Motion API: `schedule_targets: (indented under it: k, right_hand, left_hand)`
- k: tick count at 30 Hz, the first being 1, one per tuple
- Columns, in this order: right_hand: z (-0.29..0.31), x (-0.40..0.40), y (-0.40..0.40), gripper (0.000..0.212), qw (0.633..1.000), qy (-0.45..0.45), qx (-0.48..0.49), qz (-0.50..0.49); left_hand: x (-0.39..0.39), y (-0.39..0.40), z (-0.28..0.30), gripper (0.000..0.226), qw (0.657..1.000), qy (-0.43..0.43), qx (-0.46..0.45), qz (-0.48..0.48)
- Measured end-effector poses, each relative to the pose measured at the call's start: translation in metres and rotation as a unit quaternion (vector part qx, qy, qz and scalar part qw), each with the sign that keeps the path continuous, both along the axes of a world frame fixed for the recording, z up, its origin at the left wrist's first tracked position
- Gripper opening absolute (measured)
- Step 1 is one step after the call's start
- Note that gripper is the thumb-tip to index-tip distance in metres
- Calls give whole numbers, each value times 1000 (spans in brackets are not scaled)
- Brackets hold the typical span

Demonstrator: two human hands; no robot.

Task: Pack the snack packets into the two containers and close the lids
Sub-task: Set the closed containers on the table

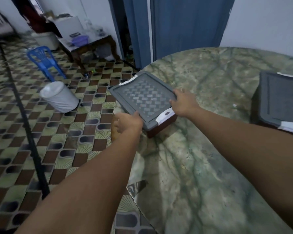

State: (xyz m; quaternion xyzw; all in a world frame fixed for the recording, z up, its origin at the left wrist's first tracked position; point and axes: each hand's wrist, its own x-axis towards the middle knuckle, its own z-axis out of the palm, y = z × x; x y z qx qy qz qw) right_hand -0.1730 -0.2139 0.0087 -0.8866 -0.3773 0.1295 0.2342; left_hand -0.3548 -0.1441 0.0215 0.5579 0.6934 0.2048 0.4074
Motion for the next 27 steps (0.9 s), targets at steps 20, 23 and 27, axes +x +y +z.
schedule_targets:
  k: [20,23,27]
  right_hand:
    - [-2,-9,-2,44,987,121,3,-109]
    - [-6,1,8,47,977,174,-12,-119]
    - [-23,-4,8,44,984,131,25,-116]
  left_hand:
    - [8,63,-24,27,993,-26,-8,-114]
    - [8,57,-26,38,989,49,32,-140]
    - [6,28,-15,35,978,104,87,-161]
